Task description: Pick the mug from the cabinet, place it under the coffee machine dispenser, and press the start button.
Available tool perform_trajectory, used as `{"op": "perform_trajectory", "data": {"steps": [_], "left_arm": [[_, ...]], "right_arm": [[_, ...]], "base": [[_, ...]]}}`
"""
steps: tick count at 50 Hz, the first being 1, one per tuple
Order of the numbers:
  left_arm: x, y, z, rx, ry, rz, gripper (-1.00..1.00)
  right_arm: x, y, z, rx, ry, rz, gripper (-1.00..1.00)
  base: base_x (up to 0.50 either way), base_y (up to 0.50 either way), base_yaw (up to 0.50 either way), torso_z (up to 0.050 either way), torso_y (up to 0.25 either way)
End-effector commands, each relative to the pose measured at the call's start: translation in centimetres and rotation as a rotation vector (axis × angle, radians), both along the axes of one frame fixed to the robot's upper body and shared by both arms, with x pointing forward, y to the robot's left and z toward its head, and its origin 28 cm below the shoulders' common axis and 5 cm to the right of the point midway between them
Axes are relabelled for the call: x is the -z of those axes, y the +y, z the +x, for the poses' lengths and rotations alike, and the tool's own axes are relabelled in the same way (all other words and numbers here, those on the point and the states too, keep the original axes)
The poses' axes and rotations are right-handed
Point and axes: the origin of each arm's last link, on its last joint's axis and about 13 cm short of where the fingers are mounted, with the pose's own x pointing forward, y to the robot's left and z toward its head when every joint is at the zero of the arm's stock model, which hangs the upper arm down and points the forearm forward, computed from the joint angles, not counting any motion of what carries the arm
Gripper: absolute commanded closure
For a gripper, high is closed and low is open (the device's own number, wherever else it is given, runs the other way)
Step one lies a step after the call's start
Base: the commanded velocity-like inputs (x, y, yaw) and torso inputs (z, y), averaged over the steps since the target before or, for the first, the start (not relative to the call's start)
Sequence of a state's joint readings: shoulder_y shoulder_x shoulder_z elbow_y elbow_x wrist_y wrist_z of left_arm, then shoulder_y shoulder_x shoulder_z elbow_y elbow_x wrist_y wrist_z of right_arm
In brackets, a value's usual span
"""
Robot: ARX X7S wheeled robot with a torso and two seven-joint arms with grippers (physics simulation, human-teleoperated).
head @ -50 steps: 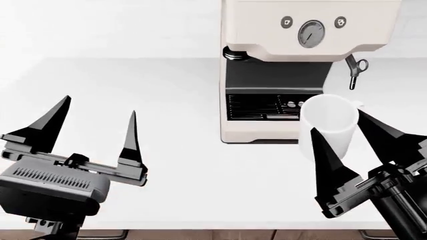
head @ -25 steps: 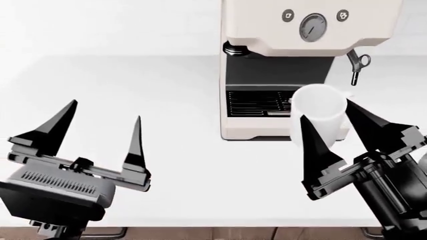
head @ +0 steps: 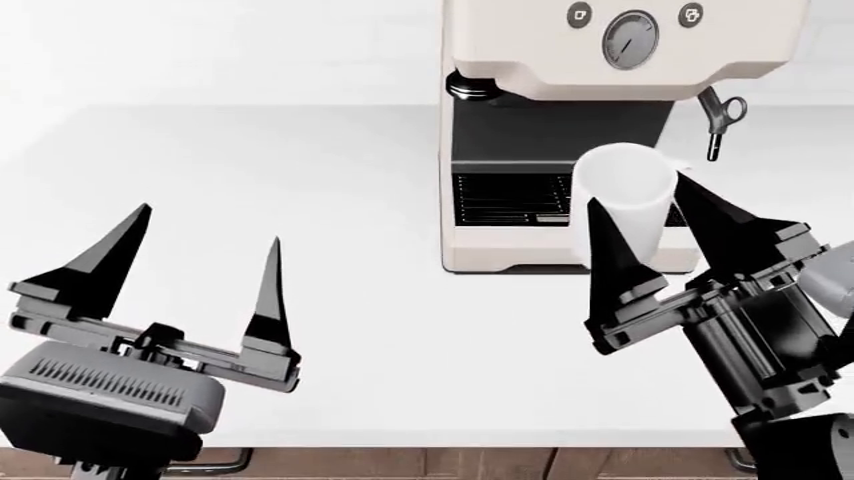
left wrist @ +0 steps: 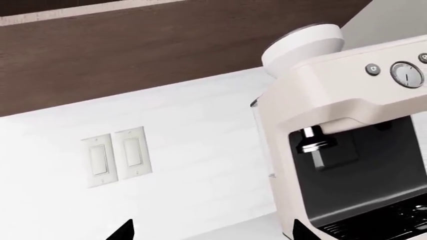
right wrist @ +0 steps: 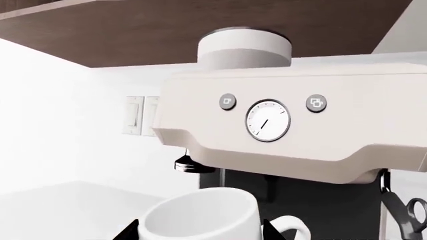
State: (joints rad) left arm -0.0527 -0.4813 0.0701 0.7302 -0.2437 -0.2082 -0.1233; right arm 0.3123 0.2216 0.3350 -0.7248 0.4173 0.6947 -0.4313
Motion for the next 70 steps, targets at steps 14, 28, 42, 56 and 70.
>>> {"op": "perform_trajectory", "data": {"steps": [14,28,42,56,70], "left_arm": [[0.0,0.1,-0.2,0.014,-0.014,-0.007,-1.00],[0.2,0.2,-0.2,0.017,-0.013,-0.013,-1.00],[0.3,0.2,-0.3,0.016,-0.015,-0.014,-1.00],[0.3,0.3,-0.4,0.014,-0.016,-0.018,-1.00],[0.3,0.4,-0.4,0.017,-0.021,-0.013,-1.00]], "right_arm": [[0.7,1.0,2.7,0.034,0.040,0.016,1.00],[0.6,1.3,4.9,0.056,0.048,0.050,1.00],[0.9,1.6,6.3,0.066,0.072,0.055,1.00],[1.4,1.8,8.1,0.089,0.088,0.052,1.00],[2.4,2.1,9.9,0.119,0.109,0.067,1.00]], "base": [[0.00,0.00,0.00,0.000,0.000],[0.00,0.00,0.00,0.000,0.000],[0.00,0.00,0.00,0.000,0.000],[0.00,0.00,0.00,0.000,0.000],[0.00,0.00,0.00,0.000,0.000]]}}
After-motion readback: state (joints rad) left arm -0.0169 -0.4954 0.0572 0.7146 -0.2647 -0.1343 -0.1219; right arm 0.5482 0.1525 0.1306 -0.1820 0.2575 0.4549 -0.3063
